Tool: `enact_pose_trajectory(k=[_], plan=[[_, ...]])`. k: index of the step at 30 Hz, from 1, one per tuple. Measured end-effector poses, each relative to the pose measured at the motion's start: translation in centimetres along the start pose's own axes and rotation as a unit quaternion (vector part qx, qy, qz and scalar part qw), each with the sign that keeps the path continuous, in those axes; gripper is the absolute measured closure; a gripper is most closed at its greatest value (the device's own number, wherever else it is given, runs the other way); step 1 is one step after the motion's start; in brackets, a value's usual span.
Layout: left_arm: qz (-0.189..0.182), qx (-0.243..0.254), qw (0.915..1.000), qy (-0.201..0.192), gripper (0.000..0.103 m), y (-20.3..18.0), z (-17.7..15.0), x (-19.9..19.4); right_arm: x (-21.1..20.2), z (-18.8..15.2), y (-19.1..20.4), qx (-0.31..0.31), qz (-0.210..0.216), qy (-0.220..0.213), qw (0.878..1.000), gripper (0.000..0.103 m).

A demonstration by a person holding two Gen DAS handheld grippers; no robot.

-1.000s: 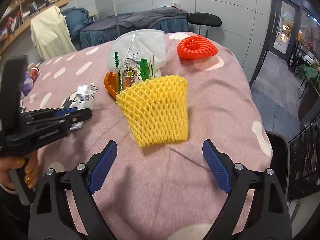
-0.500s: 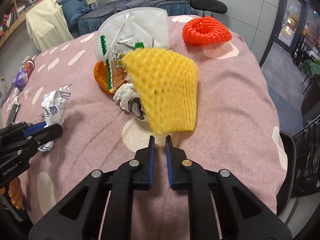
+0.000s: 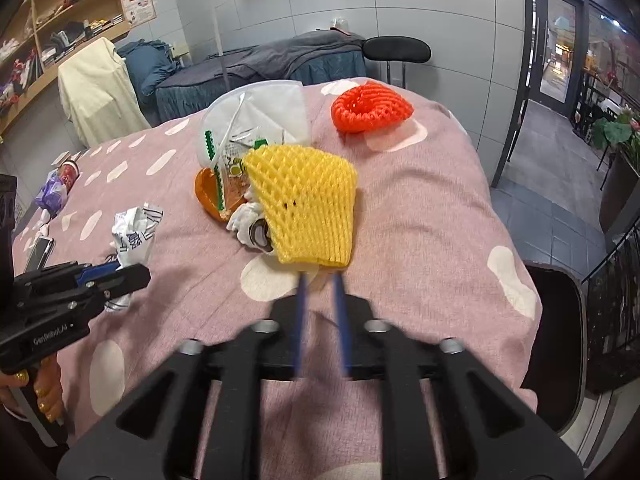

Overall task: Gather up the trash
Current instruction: 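Close the right gripper on the yellow foam fruit net, then lift the yellow net with the right gripper and carry it over the brown bin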

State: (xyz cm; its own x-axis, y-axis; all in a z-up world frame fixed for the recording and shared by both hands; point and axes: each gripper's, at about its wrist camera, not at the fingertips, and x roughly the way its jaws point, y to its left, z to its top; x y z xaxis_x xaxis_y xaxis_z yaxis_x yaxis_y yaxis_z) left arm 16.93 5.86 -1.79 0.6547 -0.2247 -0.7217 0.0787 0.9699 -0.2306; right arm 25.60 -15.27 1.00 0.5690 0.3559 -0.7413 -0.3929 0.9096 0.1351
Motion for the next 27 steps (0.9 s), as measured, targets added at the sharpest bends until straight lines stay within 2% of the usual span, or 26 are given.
enact_pose_trajectory(k=[1,2,6,7,9,11,13,14,19,27], plan=[[-0.001,0.001,1.0,0.0,0.084,-0.2,0.1,0.0,-0.3,0.2,0.1,0.006,0.005,-0.012,1.0,0.016],[-0.001,0.002,1.0,-0.001,0.084,-0.3,0.1,-0.1,-0.3,0.6,0.3,0.009,0.014,-0.019,1.0,0.015],[0.001,0.001,1.0,0.001,0.084,-0.4,-0.1,-0.1,2.2,2.4,1.5,-0.006,0.007,0.015,1.0,0.019],[0.001,-0.001,1.0,0.002,0.084,-0.4,-0.1,-0.1,3.2,2.7,1.6,-0.008,0.013,0.029,0.999,0.022],[-0.002,-0.004,1.0,0.004,0.084,-0.3,-0.2,-0.1,5.2,3.1,1.7,0.001,0.031,0.06,0.998,0.036],[-0.002,-0.006,1.0,0.005,0.084,-0.1,-0.2,-0.1,6.4,3.0,1.5,0.01,0.029,0.082,0.996,0.08],[-0.001,-0.004,1.0,0.004,0.084,-0.1,-0.2,-0.2,5.9,2.8,1.1,0.018,0.026,0.072,0.997,0.086],[0.0,-0.003,1.0,0.004,0.084,0.0,-0.2,-0.2,5.2,2.7,1.0,0.015,0.019,0.062,0.998,0.093],[-0.009,0.001,1.0,0.004,0.084,-0.5,-0.2,-0.1,0.8,1.8,-0.5,0.018,-0.018,0.004,1.0,0.093],[-0.034,0.029,0.999,-0.004,0.084,-3.4,0.4,0.1,-5.8,-0.9,-5.3,0.086,-0.022,-0.052,0.995,0.093]])
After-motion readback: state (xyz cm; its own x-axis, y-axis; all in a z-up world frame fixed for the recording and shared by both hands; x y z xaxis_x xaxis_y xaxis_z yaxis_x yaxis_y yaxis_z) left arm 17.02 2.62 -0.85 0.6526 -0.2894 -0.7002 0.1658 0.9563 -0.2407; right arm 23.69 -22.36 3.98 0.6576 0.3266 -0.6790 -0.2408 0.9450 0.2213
